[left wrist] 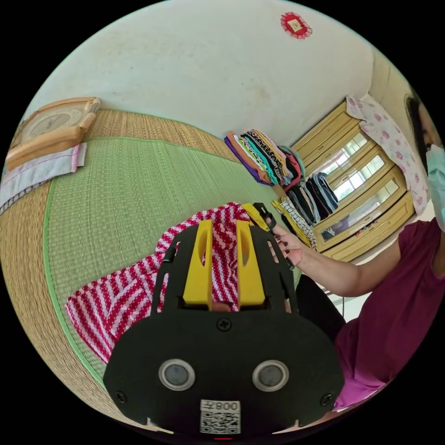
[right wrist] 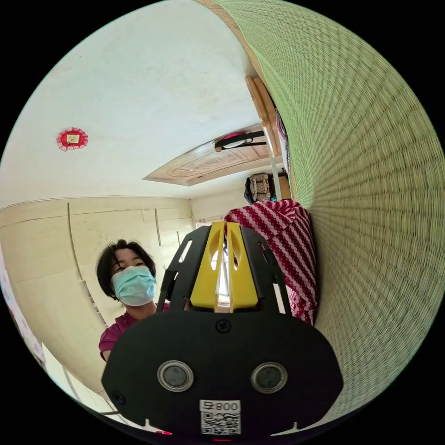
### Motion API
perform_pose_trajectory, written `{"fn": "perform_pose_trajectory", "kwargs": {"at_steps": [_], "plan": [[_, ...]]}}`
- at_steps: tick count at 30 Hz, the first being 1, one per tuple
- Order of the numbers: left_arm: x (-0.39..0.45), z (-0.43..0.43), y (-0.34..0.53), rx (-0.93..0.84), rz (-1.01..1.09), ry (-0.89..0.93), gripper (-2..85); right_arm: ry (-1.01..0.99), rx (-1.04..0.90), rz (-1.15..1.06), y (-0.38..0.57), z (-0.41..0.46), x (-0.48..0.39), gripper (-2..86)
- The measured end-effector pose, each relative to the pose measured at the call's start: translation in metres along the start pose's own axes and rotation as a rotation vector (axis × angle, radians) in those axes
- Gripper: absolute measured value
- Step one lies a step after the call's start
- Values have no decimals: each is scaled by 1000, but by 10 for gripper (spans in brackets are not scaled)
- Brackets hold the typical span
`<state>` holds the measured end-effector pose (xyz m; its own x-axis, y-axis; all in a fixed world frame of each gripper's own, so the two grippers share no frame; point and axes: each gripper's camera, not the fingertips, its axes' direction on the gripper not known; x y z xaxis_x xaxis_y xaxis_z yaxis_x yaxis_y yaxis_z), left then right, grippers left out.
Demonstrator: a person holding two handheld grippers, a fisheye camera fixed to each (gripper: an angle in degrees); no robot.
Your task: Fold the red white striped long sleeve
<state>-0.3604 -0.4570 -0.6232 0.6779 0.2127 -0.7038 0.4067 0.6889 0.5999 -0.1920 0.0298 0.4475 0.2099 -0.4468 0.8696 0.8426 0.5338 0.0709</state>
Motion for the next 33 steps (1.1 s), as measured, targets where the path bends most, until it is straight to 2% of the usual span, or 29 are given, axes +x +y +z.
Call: {"fn": "perform_pose_trajectory", "kwargs": {"at_steps": [5, 10, 13, 17, 19, 22, 27, 29, 33], "plan": [[-17, 8, -5, -95, 48, 85, 86, -12, -27, 18, 4, 1, 9, 5], [-26, -1, -10, -85, 92, 126, 86, -54, -48, 23, 5, 6, 15, 5], [-29, 9, -14, -165, 124, 173, 65, -47, -50, 28, 5, 12, 19, 5], [-28, 2, -7, -127, 114, 166, 32, -60, -24, 18, 10, 16, 18, 6], [-19, -11, 3, -51, 106, 84, 24, -29, 9, 24, 15, 14, 16, 6], [-4, -14, 16, -7, 109, 13, 20, 162, 80, 34, 29, 5, 2, 6], [17, -3, 27, -12, 137, -103, 17, 508, 80, -44, 35, 22, -43, 16], [23, 0, 29, -13, 147, -137, 17, 705, 60, -116, 28, 40, -72, 35], [31, 8, 31, -41, 173, -202, 18, 908, -97, -240, 13, 94, -102, 85]]}}
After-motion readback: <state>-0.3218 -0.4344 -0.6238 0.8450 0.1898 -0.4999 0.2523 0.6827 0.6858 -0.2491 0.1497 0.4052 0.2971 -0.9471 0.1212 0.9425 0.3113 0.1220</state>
